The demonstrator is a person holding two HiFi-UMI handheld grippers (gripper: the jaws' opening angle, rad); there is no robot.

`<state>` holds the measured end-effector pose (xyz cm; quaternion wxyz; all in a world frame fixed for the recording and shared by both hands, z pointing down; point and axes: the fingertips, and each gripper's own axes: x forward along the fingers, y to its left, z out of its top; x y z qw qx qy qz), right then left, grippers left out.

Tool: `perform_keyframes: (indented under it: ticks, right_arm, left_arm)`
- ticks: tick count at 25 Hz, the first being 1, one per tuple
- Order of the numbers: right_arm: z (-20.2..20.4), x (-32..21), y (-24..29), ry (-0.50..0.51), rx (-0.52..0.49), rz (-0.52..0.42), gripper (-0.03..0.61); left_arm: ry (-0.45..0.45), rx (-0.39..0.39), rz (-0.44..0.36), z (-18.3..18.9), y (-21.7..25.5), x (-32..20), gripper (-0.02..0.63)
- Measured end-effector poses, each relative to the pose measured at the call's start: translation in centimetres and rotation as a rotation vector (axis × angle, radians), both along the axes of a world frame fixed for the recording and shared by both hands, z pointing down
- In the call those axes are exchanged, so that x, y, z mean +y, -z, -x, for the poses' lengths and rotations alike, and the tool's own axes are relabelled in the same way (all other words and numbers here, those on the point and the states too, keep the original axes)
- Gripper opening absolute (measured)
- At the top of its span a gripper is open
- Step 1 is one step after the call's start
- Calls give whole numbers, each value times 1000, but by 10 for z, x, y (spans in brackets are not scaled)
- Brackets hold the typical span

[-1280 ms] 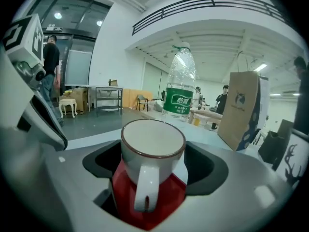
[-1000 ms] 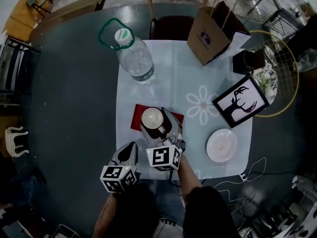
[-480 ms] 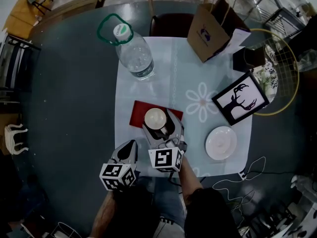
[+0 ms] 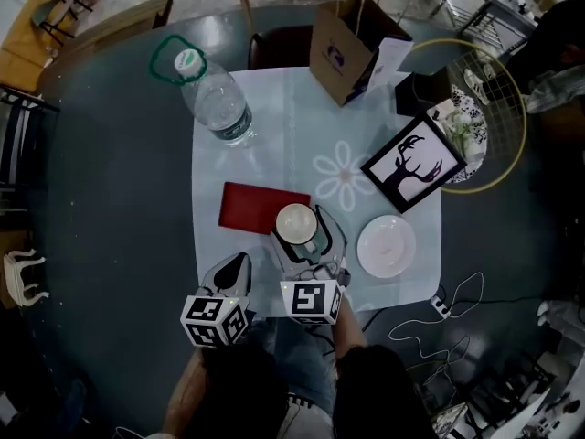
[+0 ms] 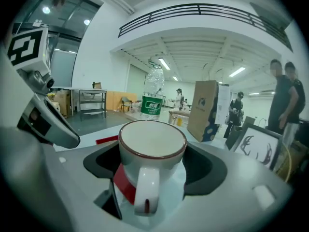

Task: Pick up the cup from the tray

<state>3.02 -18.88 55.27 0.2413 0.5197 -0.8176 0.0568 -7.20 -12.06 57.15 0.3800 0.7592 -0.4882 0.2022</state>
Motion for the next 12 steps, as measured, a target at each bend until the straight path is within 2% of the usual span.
perform_keyframes:
  ticks: [7,12]
  right_arm:
    - [-51,21,10,-98,40,0,417]
    - [-71,33,5,-158,38,18,417]
  left_arm:
    - [-86,20,-6,-34,10,4,0]
    - [-134,30,-18,-48,17,2,0]
